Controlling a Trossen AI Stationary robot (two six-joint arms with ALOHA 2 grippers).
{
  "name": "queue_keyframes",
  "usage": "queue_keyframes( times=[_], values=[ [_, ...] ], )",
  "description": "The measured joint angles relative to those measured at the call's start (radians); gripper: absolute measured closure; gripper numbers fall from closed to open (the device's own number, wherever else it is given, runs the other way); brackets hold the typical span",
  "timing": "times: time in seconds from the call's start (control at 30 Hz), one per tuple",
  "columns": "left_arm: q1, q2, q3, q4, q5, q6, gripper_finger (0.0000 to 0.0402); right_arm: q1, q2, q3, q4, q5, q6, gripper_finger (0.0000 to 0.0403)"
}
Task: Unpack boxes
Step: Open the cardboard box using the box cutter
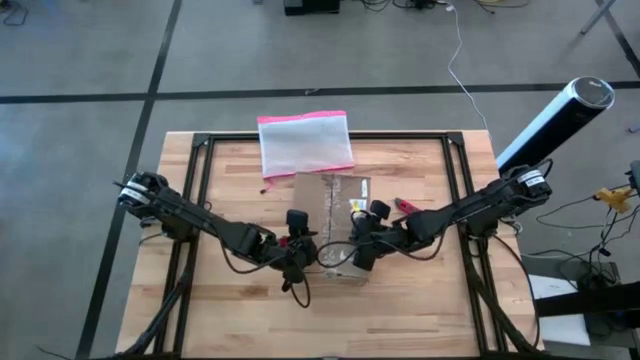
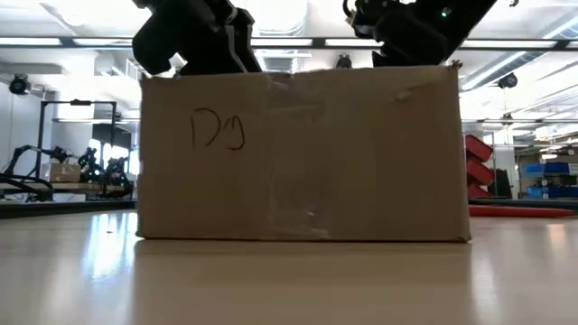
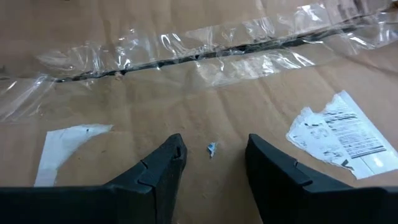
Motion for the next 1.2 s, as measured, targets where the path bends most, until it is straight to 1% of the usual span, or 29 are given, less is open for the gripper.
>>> queue_keyframes(
  times=[0.2,0.27,0.37,0.43,0.67,0.8,1.0,1.13,1.2],
  values=[
    [0.003,-0.001,0.0,-0.011,-0.006,0.0,0.0216,0.003,-0.015,0.008,0.013,0.012,-0.077,0.0247],
    [0.003,-0.005,0.0,-0.044,-0.012,-0.006,0.0215,0.0,-0.026,0.013,0.043,0.006,-0.118,0.0244],
    [0.004,-0.019,0.0,-0.109,-0.055,-0.031,0.0215,-0.01,-0.033,0.027,0.107,0.006,-0.171,0.024],
    [0.004,-0.034,0.0,-0.153,-0.059,-0.051,0.0217,-0.022,-0.029,0.034,0.131,0.006,-0.212,0.0238],
    [-0.001,-0.091,0.0,-0.261,-0.059,-0.127,0.0225,-0.087,-0.021,0.051,0.162,0.002,-0.251,0.0243],
    [-0.014,-0.123,0.0,-0.247,-0.047,-0.136,0.0225,-0.138,-0.021,0.051,0.161,-0.014,-0.253,0.0245],
    [-0.041,-0.133,0.0,-0.205,0.02,-0.134,0.0214,-0.219,-0.017,0.05,0.177,-0.089,-0.274,0.0239],
    [-0.048,-0.123,0.0,-0.201,0.022,-0.146,0.0208,-0.271,-0.008,0.05,0.222,-0.15,-0.298,0.0238],
    [-0.049,-0.118,0.0,-0.197,0.026,-0.154,0.0206,-0.293,0.001,0.049,0.228,-0.163,-0.304,0.0238]
  ],
)
